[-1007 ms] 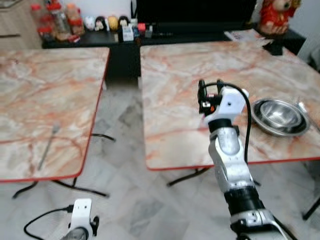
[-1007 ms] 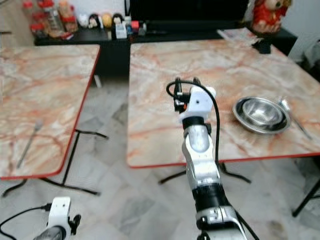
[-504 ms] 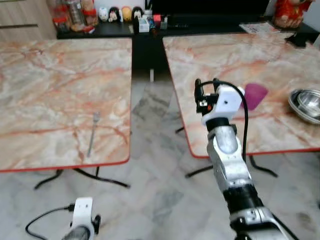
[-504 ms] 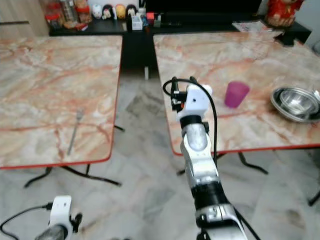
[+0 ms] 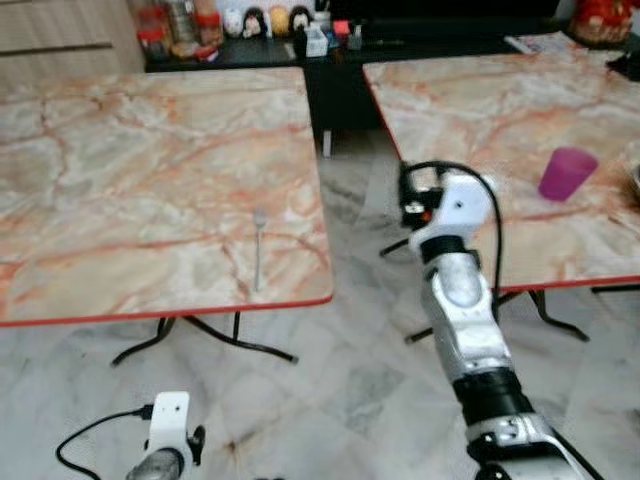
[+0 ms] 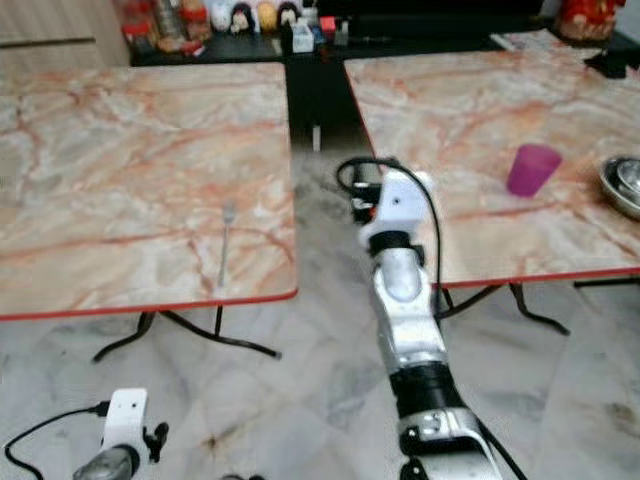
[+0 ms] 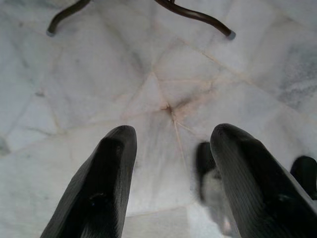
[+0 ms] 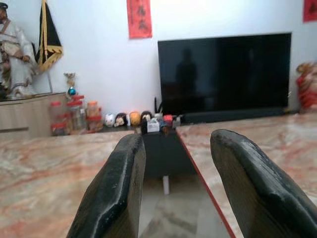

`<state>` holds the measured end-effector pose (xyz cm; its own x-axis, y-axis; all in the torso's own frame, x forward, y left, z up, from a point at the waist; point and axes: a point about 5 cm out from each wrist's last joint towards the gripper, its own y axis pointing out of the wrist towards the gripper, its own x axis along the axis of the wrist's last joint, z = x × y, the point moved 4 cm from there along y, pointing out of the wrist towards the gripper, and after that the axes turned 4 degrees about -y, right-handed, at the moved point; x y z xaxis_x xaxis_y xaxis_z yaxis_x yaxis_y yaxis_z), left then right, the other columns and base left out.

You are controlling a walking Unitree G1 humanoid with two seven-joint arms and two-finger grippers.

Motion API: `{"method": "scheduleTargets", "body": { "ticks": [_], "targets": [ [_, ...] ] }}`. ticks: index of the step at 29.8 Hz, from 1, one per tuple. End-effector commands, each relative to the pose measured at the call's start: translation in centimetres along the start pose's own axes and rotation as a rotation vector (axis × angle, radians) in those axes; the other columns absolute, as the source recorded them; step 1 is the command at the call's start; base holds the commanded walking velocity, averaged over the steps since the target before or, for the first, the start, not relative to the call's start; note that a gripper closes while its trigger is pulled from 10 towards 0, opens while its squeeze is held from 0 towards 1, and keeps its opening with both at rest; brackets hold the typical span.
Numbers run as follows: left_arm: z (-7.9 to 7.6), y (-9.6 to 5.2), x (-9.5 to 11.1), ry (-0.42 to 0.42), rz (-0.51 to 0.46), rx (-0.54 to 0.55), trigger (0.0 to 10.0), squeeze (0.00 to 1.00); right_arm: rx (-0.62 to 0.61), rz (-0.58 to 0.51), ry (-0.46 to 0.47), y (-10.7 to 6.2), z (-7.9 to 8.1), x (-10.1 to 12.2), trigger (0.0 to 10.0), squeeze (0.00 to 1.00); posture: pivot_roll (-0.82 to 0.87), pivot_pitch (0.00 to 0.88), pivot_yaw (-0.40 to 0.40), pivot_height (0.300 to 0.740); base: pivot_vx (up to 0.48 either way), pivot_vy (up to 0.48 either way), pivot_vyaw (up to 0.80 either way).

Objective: Setting the table

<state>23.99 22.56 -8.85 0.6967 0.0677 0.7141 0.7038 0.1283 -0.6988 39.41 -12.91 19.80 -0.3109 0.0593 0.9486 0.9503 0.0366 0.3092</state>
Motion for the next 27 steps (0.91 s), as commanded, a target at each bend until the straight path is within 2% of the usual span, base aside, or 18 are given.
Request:
{"method": "scheduleTargets", "body": {
  "ticks": [1, 6, 18, 21, 27],
  "targets": [
    [0.65, -0.1, -0.17, 0.008, 0.005, 0.011, 10.0, 0.0, 0.021, 0.002, 0.014, -0.03, 0.82, -0.04, 10.0, 0.0, 0.04, 0.08, 0.005, 0.74, 0.0, 0.292, 0.0],
    [0.68, -0.04, 0.07, 0.057, 0.005, 0.002, 10.0, 0.0, 0.026, 0.004, 0.015, -0.08, 1.03, -0.16, 10.0, 0.0, 0.04, 0.059, 0.009, 0.74, 0.0, 0.055, 0.0],
    [0.65, 0.01, 0.25, 0.056, -0.001, 0.007, 10.0, 0.0, 0.037, 0.002, 0.02, 0.02, 1.25, -0.16, 10.0, 0.0, 0.04, 0.049, 0.009, 0.74, 0.0, 0.0, 0.0],
    [0.75, 0.02, 0.31, 0.032, 0.0, 0.012, 10.0, 0.0, 0.038, 0.007, 0.023, -0.01, 1.43, -0.28, 10.0, 0.0, 0.05, 0.057, 0.014, 0.74, 0.0, 0.0, 0.0],
    [1.01, 0.01, 0.33, 0.037, 0.002, 0.015, 10.0, 0.0, 0.026, 0.024, 0.023, -0.19, 1.33, -0.71, 10.0, 0.0, 0.04, 0.073, 0.023, 0.74, 0.0, 0.48, 0.0]
  ]
}}
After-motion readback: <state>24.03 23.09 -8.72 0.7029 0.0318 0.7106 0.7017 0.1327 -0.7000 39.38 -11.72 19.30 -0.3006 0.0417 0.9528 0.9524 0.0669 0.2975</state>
